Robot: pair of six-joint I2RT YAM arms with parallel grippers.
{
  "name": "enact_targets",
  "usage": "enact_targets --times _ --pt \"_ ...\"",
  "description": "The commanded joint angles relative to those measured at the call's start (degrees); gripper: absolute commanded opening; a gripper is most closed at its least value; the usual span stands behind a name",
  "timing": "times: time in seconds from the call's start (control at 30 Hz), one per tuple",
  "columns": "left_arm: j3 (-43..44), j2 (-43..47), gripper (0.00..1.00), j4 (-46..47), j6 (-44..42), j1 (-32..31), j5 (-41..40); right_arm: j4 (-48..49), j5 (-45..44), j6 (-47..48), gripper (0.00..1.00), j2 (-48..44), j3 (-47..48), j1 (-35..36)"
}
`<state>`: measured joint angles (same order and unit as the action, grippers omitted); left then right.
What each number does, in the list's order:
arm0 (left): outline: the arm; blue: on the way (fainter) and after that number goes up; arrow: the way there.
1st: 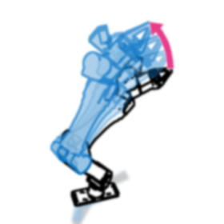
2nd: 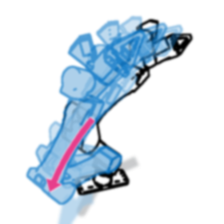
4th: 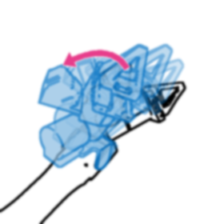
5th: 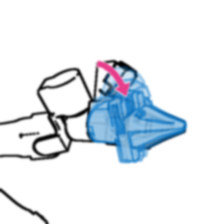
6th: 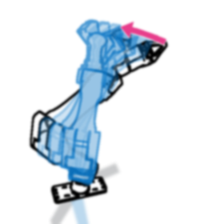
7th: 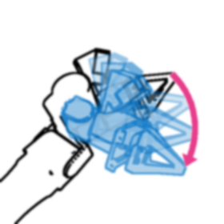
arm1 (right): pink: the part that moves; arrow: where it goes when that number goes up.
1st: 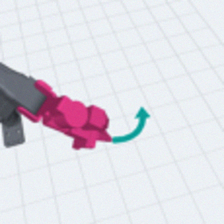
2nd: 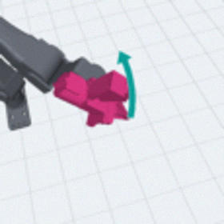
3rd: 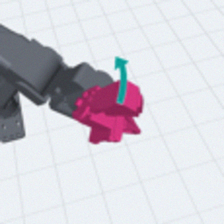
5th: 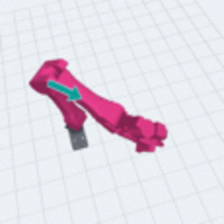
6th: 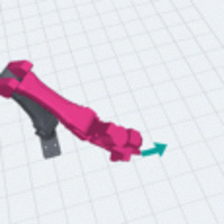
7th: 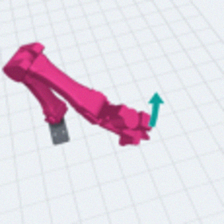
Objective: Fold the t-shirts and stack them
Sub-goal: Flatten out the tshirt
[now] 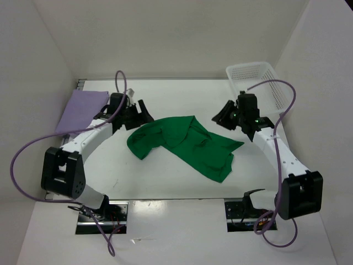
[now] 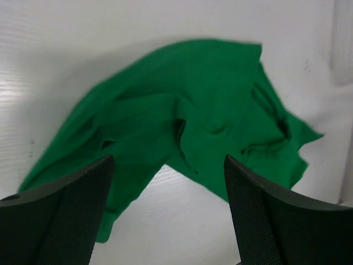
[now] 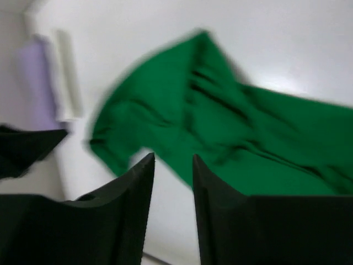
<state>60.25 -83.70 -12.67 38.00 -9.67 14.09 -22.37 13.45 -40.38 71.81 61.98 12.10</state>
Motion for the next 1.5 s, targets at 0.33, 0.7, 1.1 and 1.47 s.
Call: enact_targets --times 0.33,0.7,1.1,1.47 --pt "8.6 -17.9 0.94 -2.4 -7.9 -15.9 -6.1 -7.8 -22.3 -6.3 0.64 -3.5 -17.0 -5.2" --pt "9.2 -24.0 0.78 2.2 -5.0 -18.1 -2.9 -4.6 -26.5 -8.1 0.65 2.5 -18.7 -11.1" --pt "8.7 -27.2 0.46 6.0 0.0 -19.8 3.9 2.8 -22.6 -7.6 0.55 14.2 -16.7 -13.5" --pt "9.4 -16.2 0.10 12.4 13.6 -2.4 23.3 5.7 -18.7 -7.6 0.00 3.8 -5.7 -5.9"
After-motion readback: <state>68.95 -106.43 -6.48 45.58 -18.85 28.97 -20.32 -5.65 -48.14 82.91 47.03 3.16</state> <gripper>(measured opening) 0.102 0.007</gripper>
